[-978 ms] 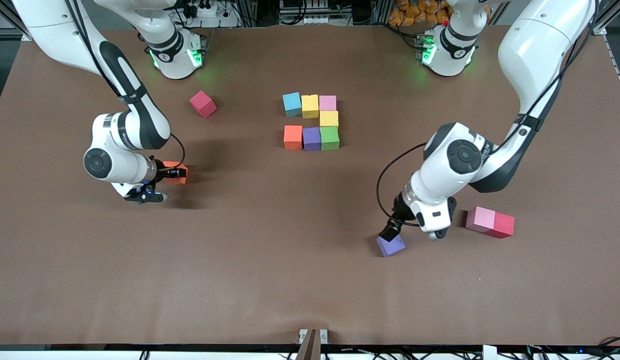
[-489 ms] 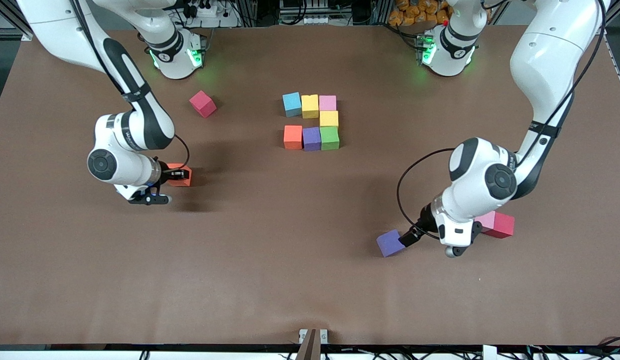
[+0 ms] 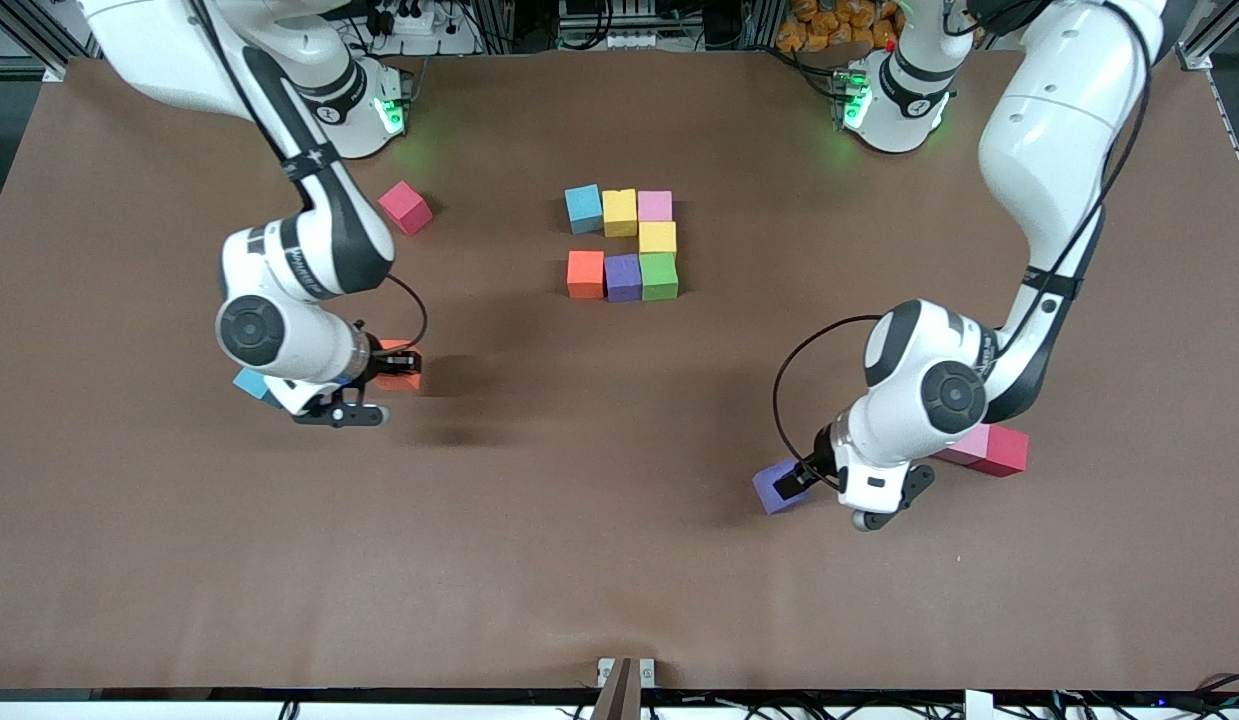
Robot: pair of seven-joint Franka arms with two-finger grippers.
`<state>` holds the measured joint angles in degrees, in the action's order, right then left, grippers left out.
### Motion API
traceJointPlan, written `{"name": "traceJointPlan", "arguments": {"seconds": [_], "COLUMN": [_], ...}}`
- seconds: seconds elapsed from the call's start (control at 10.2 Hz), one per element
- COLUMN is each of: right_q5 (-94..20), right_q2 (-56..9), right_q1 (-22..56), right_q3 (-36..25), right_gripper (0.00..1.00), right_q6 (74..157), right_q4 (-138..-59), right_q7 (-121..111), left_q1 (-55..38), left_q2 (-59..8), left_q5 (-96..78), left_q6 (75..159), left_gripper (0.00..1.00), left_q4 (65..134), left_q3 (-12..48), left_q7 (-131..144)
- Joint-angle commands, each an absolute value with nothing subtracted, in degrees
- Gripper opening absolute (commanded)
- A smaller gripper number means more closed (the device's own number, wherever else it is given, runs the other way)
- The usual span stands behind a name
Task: Form number 2 with 11 blocks
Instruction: 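Grasp the purple cube with the left gripper while the right gripper lifts orange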
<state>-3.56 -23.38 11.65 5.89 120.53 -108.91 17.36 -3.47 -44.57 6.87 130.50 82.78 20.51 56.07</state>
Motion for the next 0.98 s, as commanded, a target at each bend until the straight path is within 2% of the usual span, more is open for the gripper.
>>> {"name": "traceJointPlan", "arguments": {"seconds": [0.0,0.2,0.68,0.88], "right_q5": [-6.75,-8.87,-8.26,-8.61], "right_q2": [-27.33,-29.95,-39.62,-39.99], "right_q1": [15.62,20.63,33.73,35.33], "right_q3": [5.98,5.98,5.89,5.8], "right_gripper": [0.0,0.0,0.0,0.0], "right_q6": [119.79,118.75,118.56,118.91], "right_q4": [-105.04,-101.19,-89.41,-89.47], "right_q7": [22.56,27.14,34.15,35.33], "left_q1": [-7.46,-9.75,-10.11,-10.37], "left_q2": [-48.33,-49.48,-51.15,-52.73], "left_q5": [5.45,5.01,4.39,4.31], "left_q6": [128.85,127.01,127.0,127.0], "left_gripper": [1.0,1.0,1.0,1.0], "left_q4": [77.97,76.03,74.27,72.34], "left_q3": [16.54,14.77,14.85,14.85], "left_q7": [53.96,53.96,53.96,54.05]}}
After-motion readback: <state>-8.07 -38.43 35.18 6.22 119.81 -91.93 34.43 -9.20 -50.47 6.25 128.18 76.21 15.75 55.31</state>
